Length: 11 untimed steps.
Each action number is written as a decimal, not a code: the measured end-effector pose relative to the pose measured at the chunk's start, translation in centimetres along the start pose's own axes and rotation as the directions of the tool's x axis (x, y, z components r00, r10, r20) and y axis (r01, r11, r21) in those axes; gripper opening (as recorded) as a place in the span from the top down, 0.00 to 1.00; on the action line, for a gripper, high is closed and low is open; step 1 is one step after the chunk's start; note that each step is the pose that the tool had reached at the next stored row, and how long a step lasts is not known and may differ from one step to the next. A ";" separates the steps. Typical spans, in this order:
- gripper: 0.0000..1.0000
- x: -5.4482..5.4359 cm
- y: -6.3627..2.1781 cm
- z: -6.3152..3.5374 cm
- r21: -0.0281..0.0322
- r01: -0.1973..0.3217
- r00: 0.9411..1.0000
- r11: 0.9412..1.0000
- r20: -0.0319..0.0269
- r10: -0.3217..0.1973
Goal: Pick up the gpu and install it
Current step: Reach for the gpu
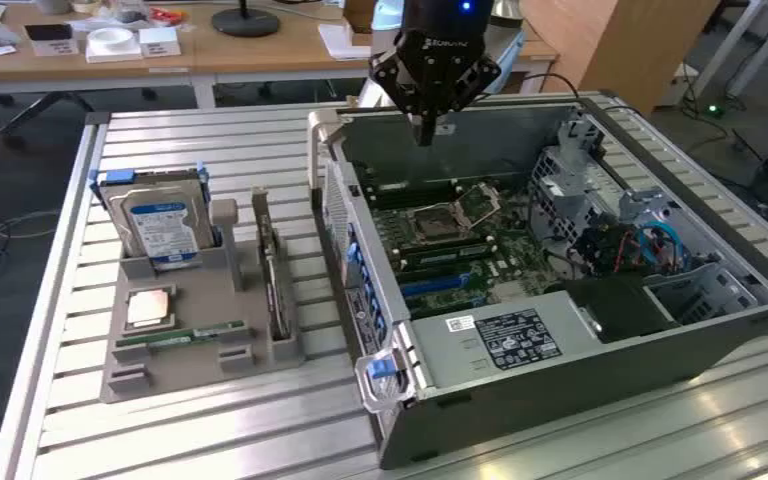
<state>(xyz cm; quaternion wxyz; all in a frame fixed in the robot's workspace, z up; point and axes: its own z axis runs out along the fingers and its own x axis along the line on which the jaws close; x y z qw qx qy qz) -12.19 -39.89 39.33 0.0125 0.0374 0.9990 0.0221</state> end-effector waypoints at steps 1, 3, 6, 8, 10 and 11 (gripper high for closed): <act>0.89 0.0 0.00 0.00 0.000 0.000 1.000 1.000 0.000 0.000; 0.89 0.0 0.00 0.00 0.000 0.000 1.000 1.000 0.000 0.000; 0.89 0.0 0.00 0.00 0.000 0.000 1.000 1.000 0.000 0.000; 0.89 0.0 0.00 0.00 0.000 0.000 1.000 1.000 0.000 0.000; 0.89 0.1 0.00 0.00 0.000 0.000 1.000 1.000 0.000 0.000; 0.89 0.1 -0.01 0.00 0.000 0.000 1.000 1.000 0.000 0.000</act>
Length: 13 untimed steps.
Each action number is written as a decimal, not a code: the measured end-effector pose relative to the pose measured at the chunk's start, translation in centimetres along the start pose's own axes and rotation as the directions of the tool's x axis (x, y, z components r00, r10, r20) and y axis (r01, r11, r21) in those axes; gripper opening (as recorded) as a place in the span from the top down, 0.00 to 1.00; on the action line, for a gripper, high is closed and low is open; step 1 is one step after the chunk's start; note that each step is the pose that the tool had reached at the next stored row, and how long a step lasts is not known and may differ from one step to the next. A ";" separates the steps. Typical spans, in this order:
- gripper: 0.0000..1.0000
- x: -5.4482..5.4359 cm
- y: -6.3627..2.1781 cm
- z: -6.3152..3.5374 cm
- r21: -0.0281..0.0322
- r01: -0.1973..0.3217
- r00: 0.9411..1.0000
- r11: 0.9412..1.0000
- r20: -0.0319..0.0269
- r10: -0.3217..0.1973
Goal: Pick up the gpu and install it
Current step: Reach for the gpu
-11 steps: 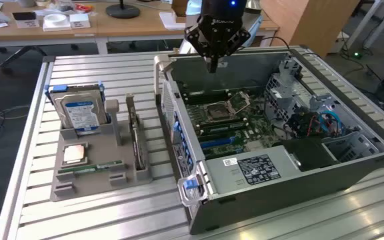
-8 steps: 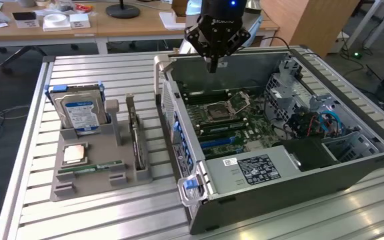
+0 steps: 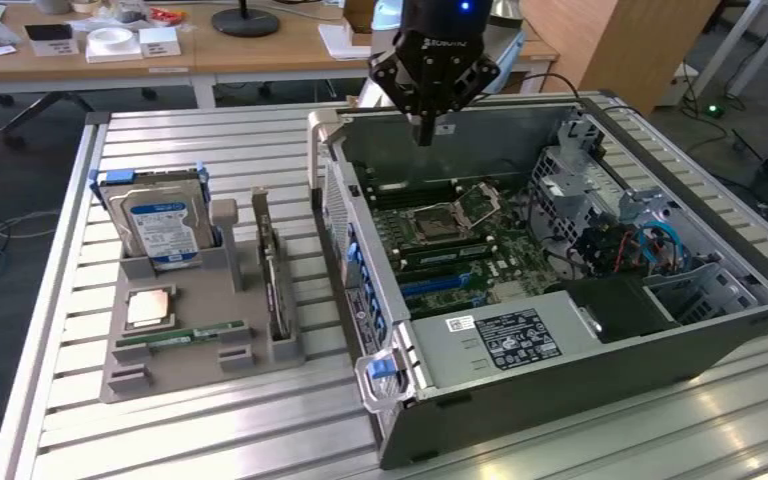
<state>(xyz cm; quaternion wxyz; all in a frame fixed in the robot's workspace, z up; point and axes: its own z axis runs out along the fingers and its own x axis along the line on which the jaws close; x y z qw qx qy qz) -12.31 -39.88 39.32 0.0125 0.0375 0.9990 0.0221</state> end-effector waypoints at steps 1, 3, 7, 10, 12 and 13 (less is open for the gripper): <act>0.89 0.1 -0.01 0.00 0.000 0.000 1.000 1.000 0.000 0.000; 0.89 0.2 -0.02 -0.01 0.000 0.000 1.000 1.000 0.000 0.000; 0.89 0.7 -0.06 0.00 0.000 0.000 1.000 1.000 0.000 0.000; 0.89 1.1 -0.08 0.00 0.000 0.000 1.000 1.000 0.000 0.000; 0.89 1.3 -0.10 0.00 0.000 0.000 1.000 1.000 0.000 0.000; 0.89 1.4 -0.11 0.00 0.000 0.000 1.000 1.000 0.000 0.000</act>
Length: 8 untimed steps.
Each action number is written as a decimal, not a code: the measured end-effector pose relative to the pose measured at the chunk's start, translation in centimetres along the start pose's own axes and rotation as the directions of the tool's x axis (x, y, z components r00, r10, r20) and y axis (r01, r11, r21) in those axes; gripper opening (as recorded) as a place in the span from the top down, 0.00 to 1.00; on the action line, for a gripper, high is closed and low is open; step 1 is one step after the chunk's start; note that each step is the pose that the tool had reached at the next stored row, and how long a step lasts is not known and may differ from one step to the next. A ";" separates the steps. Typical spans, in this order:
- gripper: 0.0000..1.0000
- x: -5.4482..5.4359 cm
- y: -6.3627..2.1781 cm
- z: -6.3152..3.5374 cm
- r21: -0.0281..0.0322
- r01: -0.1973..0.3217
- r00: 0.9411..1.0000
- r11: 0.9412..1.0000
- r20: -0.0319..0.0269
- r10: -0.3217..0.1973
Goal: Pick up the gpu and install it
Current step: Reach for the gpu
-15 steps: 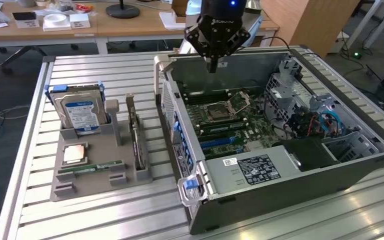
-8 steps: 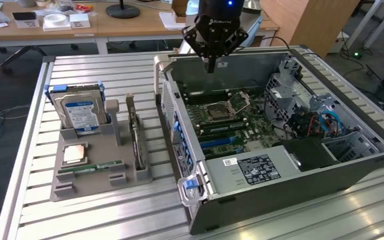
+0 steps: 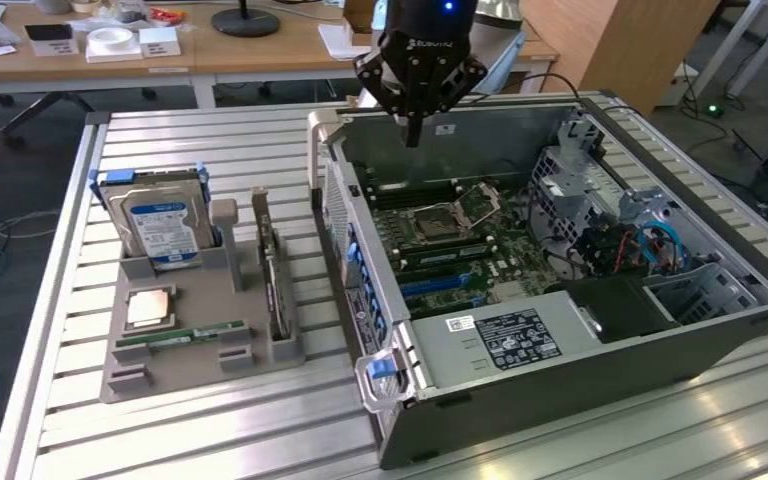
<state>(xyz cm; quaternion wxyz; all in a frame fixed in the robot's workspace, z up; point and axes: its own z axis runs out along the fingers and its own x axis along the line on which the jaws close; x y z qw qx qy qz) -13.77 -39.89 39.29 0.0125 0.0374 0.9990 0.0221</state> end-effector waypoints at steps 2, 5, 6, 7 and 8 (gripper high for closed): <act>0.89 0.3 -0.02 0.00 0.000 0.000 1.000 1.000 0.000 0.000; 0.89 0.6 -0.05 0.00 0.000 0.000 1.000 1.000 0.000 0.000; 0.89 0.7 -0.06 0.00 0.000 0.000 1.000 1.000 0.000 0.000; 0.89 0.9 -0.07 0.00 0.000 0.000 1.000 1.000 0.000 0.000; 0.89 1.0 -0.07 0.01 0.000 0.000 1.000 1.000 0.000 0.000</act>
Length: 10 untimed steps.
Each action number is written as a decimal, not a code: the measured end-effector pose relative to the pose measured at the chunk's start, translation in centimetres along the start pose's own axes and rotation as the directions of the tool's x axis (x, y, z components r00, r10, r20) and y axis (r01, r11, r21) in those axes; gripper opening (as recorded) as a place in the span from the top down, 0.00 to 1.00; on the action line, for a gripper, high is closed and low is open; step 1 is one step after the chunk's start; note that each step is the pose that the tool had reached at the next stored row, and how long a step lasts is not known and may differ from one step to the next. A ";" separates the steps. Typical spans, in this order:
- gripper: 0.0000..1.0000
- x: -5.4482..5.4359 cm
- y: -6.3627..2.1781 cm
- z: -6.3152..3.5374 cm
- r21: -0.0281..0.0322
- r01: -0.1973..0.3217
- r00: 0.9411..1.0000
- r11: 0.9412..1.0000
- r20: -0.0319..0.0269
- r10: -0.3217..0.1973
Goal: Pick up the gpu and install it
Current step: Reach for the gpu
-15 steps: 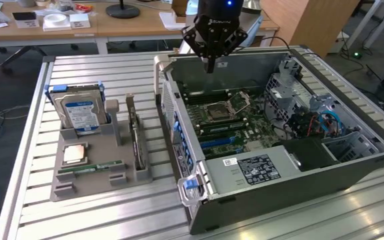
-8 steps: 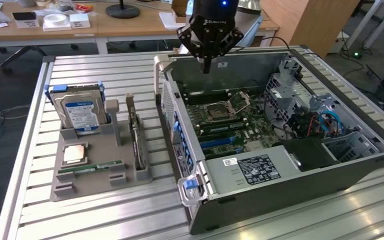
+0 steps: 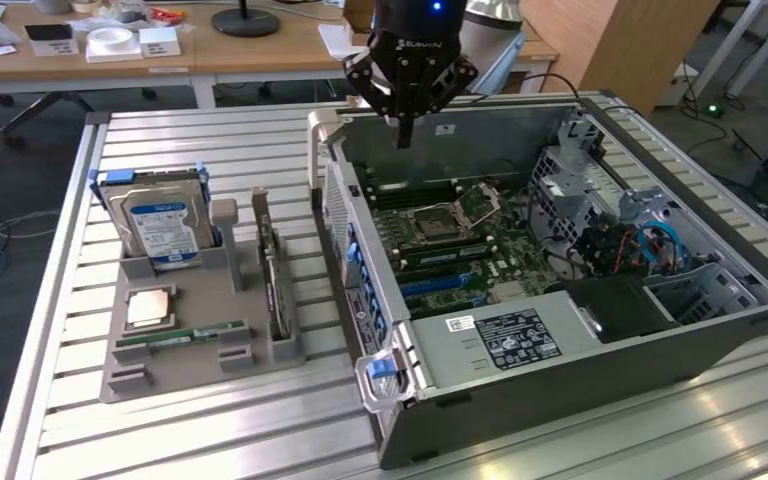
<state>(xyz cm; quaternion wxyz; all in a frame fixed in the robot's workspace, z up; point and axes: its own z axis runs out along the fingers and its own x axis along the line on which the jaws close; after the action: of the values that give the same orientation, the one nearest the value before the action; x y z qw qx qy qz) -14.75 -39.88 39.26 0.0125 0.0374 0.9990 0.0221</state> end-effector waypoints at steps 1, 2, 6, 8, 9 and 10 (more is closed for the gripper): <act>0.89 0.1 -0.01 0.00 0.000 0.000 1.000 1.000 0.000 0.000; 0.89 0.3 -0.02 0.00 0.000 0.000 1.000 1.000 0.000 0.000; 0.89 0.9 -0.07 0.00 0.000 0.000 1.000 1.000 0.000 0.000; 0.89 1.2 -0.09 0.00 0.000 0.000 1.000 1.000 0.000 0.000; 0.89 1.3 -0.10 0.00 0.000 0.000 1.000 1.000 0.000 0.000; 0.89 1.5 -0.11 0.01 0.000 0.000 1.000 1.000 0.000 0.000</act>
<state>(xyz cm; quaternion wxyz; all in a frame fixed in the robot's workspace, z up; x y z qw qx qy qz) -16.23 -39.89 39.21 0.0125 0.0374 0.9990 0.0221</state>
